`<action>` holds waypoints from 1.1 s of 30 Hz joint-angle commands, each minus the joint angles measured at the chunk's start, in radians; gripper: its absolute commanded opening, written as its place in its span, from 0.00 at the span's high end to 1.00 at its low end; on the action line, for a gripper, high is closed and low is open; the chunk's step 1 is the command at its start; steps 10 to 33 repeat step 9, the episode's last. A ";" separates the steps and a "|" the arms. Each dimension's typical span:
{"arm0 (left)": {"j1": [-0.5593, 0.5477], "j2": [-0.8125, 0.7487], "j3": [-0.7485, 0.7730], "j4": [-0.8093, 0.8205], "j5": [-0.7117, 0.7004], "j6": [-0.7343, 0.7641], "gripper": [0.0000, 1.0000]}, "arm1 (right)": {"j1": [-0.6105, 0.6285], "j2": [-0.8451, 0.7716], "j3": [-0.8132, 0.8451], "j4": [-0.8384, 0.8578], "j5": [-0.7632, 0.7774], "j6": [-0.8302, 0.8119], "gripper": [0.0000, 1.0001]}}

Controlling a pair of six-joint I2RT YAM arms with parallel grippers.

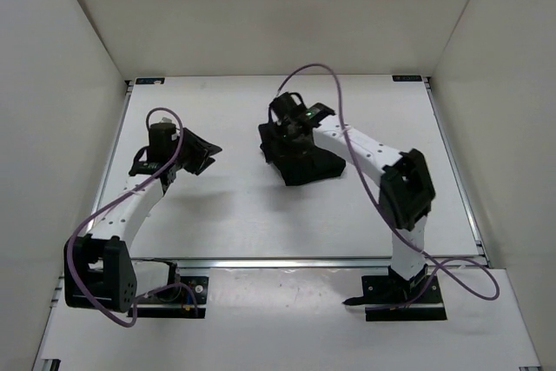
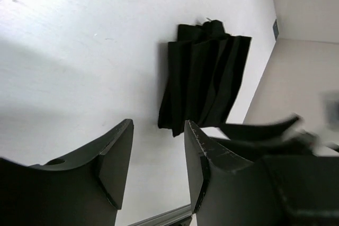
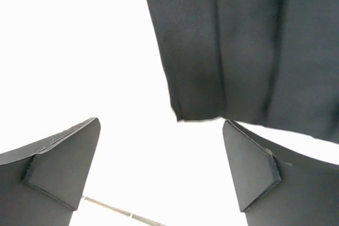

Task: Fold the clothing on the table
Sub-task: Fold the skirt

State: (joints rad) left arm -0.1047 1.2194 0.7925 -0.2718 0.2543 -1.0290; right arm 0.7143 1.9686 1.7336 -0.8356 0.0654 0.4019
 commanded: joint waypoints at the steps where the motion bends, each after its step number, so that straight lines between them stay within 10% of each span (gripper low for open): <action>1: 0.020 -0.047 -0.004 -0.033 0.010 0.012 0.46 | -0.065 -0.195 -0.043 0.010 -0.056 -0.012 0.02; 7: -0.013 -0.046 0.010 -0.030 0.013 0.011 0.46 | -0.187 -0.376 -0.250 0.105 -0.240 -0.054 0.13; 9: -0.032 -0.047 0.020 -0.041 0.004 0.017 0.46 | -0.199 -0.393 -0.278 0.104 -0.225 -0.087 0.01; 33: -0.032 -0.047 0.020 -0.041 0.004 0.017 0.46 | -0.199 -0.393 -0.278 0.104 -0.225 -0.087 0.01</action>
